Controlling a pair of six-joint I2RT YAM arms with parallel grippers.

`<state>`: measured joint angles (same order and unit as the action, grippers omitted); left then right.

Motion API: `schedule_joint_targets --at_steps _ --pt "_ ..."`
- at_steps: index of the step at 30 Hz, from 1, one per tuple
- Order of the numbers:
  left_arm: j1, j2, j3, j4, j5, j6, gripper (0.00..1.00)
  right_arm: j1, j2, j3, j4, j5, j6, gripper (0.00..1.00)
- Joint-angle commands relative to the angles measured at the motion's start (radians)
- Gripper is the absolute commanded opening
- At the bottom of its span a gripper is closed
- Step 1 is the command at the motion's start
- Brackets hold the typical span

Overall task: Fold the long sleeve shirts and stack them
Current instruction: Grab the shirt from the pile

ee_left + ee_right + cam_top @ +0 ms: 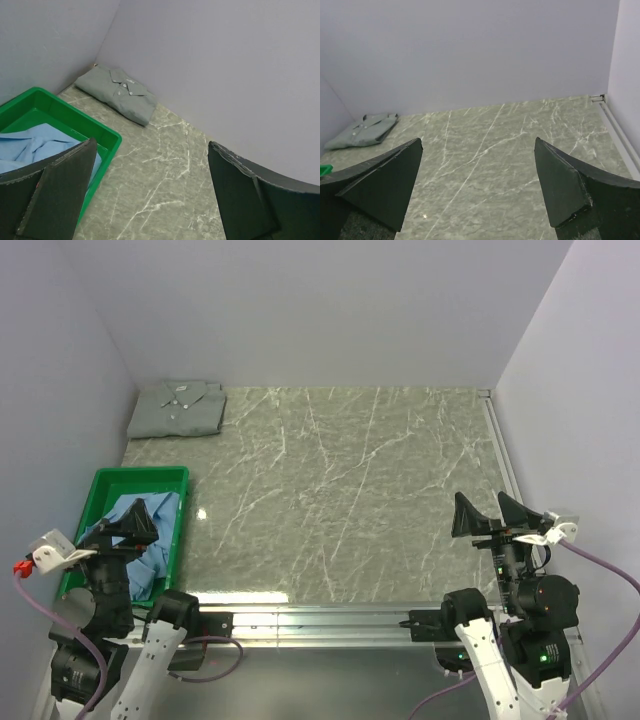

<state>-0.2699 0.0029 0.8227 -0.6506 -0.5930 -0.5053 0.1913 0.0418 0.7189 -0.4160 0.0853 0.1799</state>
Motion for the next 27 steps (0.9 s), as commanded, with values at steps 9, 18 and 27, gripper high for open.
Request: schedule_joint_targets --at_steps 9,18,27 --pt "-0.003 0.121 0.003 0.019 0.054 -0.058 0.99 -0.004 0.042 0.002 0.036 0.021 0.081 1.00" --pt "-0.003 0.399 0.021 0.132 0.147 -0.130 0.99 -0.004 0.268 0.068 -0.059 -0.140 0.131 1.00" --pt "0.018 0.871 0.105 0.137 0.088 -0.225 0.99 -0.004 0.455 0.080 -0.079 -0.369 0.171 1.00"
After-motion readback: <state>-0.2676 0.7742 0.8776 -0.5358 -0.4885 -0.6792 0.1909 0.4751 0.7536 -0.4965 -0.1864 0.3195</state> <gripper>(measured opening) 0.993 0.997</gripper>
